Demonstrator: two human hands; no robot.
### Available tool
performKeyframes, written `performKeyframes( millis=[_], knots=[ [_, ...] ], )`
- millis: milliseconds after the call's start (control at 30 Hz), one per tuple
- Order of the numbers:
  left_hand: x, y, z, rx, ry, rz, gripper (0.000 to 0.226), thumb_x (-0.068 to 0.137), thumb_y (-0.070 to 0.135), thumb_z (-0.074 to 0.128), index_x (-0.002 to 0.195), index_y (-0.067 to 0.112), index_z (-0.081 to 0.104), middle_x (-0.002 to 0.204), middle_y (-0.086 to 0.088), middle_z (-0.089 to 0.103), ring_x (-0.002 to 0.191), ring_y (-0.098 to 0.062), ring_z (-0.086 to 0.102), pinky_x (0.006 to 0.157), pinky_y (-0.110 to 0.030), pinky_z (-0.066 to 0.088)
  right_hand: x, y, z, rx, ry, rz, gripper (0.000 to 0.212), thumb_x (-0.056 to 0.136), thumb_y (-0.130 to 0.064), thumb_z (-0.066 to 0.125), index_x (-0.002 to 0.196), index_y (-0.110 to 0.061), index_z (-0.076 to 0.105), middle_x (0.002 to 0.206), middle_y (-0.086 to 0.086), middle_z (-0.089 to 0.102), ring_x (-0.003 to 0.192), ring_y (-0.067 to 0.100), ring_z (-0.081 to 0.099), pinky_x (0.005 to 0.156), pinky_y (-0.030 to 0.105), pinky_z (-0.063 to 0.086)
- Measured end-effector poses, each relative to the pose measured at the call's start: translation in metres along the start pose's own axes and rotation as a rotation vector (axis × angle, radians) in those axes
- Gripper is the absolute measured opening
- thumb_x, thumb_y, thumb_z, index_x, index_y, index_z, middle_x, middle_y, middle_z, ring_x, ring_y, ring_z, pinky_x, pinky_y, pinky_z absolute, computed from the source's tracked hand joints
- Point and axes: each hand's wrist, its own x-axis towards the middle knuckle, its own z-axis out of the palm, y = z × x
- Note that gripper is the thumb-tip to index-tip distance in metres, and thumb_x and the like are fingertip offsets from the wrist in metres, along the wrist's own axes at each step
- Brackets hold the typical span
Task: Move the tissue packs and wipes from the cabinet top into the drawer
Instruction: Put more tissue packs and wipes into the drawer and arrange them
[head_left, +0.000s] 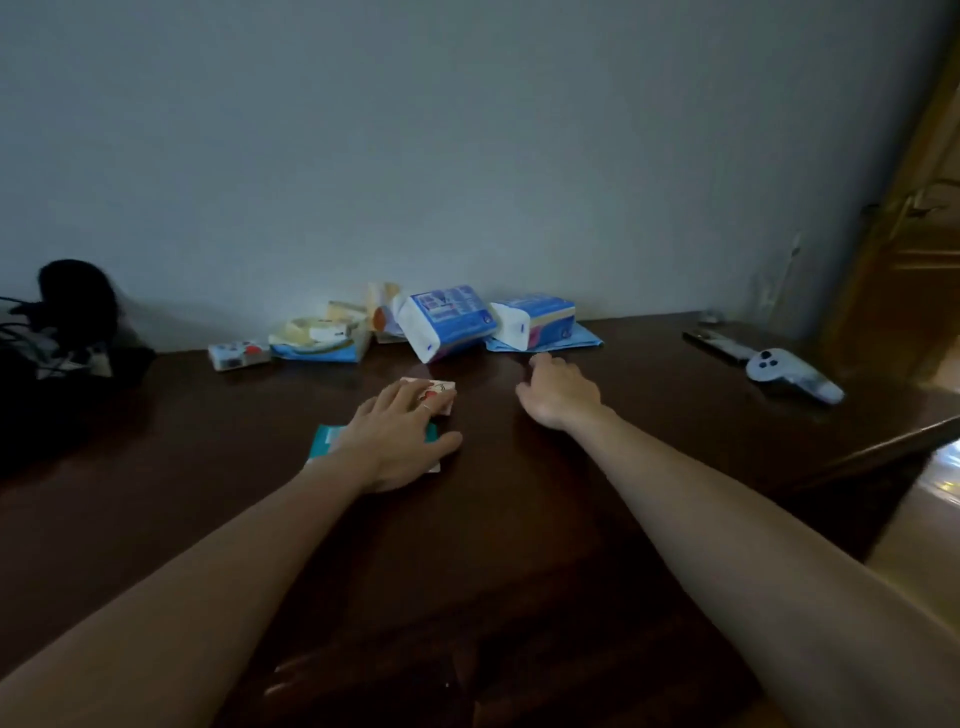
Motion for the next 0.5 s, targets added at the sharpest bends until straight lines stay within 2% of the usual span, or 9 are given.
performKeyframes(
  millis=[133,200,267,333,400,500],
  knots=[
    [0.044,-0.021,0.016,0.003,0.023,-0.01,0.077,0.092,0.073,0.03,0.158,0.037,0.014,0.165,0.003,0.015,0.152,-0.022,0.009,0.122,-0.048,0.011,0.087,0.02,0.015,-0.067,-0.109,0.182,0.065,0.105,-0.035,0.039,0.161,-0.008,0.021,0.168,0.013,0.02,0.151,0.033,0.024,0.117,0.051,0.03],
    [0.06,-0.027,0.021,-0.003,0.053,-0.024,0.075,0.092,0.072,0.033,0.157,0.036,0.017,0.163,0.002,0.017,0.151,-0.023,0.013,0.121,-0.048,0.013,0.119,0.024,0.025,-0.108,-0.123,0.226,0.067,0.107,-0.039,0.028,0.163,-0.007,0.01,0.172,0.01,0.004,0.156,0.031,0.009,0.123,0.053,0.018],
    [0.074,-0.03,0.024,-0.003,0.069,-0.034,0.074,0.092,0.071,0.035,0.156,0.036,0.019,0.162,0.0,0.018,0.15,-0.023,0.016,0.121,-0.048,0.014,0.143,0.027,0.032,-0.127,-0.113,0.244,0.069,0.107,-0.046,0.021,0.164,-0.01,0.005,0.172,0.007,-0.003,0.158,0.028,0.0,0.125,0.055,0.009],
    [0.086,-0.032,0.025,-0.006,0.078,-0.041,0.074,0.092,0.071,0.037,0.155,0.037,0.02,0.162,0.0,0.019,0.15,-0.024,0.017,0.121,-0.048,0.014,0.161,0.031,0.036,-0.183,-0.117,0.195,0.068,0.107,-0.048,0.016,0.164,-0.013,0.007,0.172,0.005,-0.002,0.158,0.027,-0.003,0.125,0.056,0.004],
    [0.096,-0.034,0.027,-0.005,0.088,-0.046,0.074,0.091,0.071,0.038,0.155,0.037,0.02,0.161,-0.001,0.019,0.149,-0.024,0.018,0.121,-0.049,0.015,0.174,0.034,0.038,-0.278,-0.134,0.089,0.065,0.106,-0.045,0.013,0.164,-0.015,0.014,0.172,0.005,0.006,0.158,0.028,0.001,0.125,0.055,0.003],
    [0.101,-0.036,0.028,-0.022,0.074,-0.053,0.075,0.091,0.07,0.038,0.155,0.037,0.019,0.161,-0.002,0.02,0.148,-0.024,0.019,0.118,-0.05,0.02,0.172,0.03,0.033,-0.316,-0.17,0.036,0.063,0.106,-0.043,0.015,0.16,-0.013,0.028,0.167,0.011,0.025,0.153,0.031,0.023,0.124,0.05,0.014]
  ],
)
